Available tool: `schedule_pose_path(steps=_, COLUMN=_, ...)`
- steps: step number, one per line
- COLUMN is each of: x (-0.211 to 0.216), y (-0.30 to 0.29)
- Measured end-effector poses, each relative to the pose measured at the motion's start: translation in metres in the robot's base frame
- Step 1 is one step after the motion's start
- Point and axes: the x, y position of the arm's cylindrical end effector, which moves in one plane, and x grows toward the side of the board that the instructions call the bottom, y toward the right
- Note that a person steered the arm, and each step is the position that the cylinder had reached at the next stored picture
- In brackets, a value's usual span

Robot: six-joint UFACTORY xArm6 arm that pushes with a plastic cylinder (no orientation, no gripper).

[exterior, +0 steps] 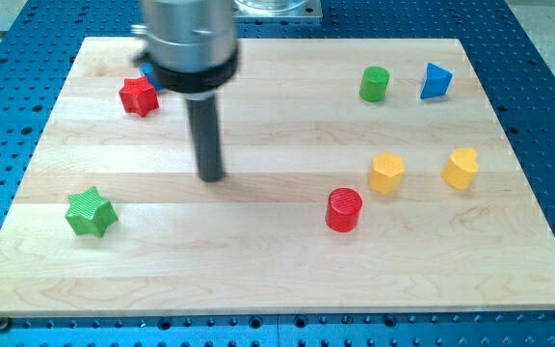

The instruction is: Place the cube vertically above the red circle

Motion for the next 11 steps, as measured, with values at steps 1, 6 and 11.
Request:
schedule_pose_path(steps=1, x=-0.009, y=-0.106)
schedule_pose_path(steps=6, x=-0.176, y=0.041)
schedule_pose_path(steps=11, x=-0.174, y=0.135)
